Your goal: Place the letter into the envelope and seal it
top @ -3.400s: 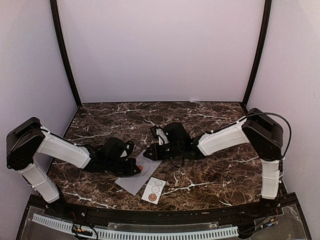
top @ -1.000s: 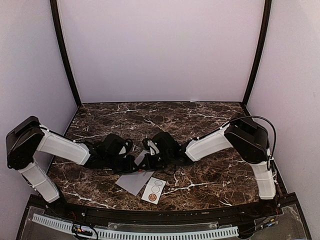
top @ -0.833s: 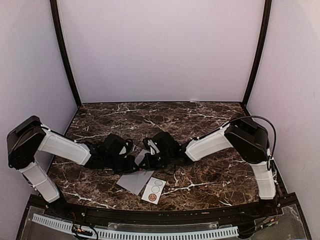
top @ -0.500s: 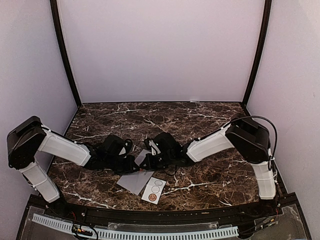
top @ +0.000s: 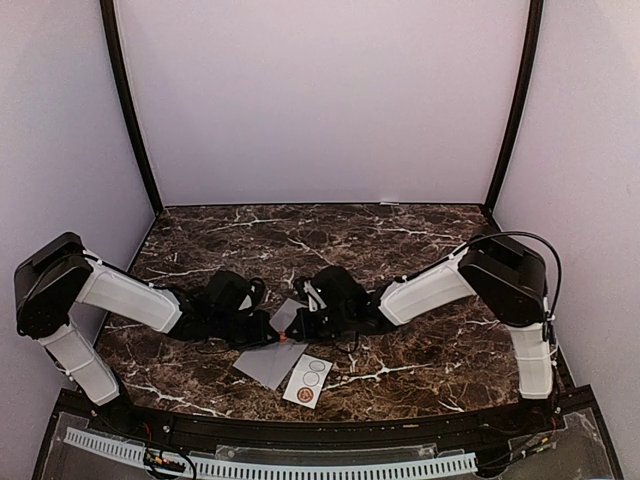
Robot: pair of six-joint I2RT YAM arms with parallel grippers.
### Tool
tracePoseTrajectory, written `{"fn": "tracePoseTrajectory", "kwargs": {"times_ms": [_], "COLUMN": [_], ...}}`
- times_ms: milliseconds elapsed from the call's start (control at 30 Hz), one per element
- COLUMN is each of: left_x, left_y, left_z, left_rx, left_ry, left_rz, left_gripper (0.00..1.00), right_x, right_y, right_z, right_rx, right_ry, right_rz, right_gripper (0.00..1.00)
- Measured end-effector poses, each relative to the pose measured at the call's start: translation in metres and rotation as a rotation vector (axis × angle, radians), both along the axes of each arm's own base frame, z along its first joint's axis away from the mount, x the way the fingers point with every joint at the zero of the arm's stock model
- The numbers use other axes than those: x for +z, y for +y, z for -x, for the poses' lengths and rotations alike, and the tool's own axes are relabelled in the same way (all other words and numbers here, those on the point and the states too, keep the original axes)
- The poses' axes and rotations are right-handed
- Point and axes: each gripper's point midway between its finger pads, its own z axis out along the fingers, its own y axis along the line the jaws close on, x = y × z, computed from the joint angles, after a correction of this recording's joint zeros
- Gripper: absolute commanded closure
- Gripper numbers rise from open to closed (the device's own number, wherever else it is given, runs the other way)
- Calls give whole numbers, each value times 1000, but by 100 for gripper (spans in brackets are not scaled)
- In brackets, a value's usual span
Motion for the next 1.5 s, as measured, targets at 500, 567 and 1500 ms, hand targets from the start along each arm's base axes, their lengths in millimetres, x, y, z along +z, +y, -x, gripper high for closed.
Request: {"fn": "tracePoseTrajectory", "kwargs": {"times_ms": [500, 567, 1500], "left_x": [13, 26, 143], "left_y": [-18, -21, 319], "left_z": [-39, -56, -113], "left_rx": [-19, -22, 701], "left_ry": [-72, -116, -747], "left_rz": [-49, -47, -258], "left_gripper": [92, 77, 1], "right_x": [76, 104, 129], "right_y": [-38, -47, -481], "right_z": [7, 2, -109], "right_rx": [-23, -43, -919], "right_ry": [-77, -121, -488], "right_rz": [-7, -37, 292], "right_gripper": [53, 38, 2]}}
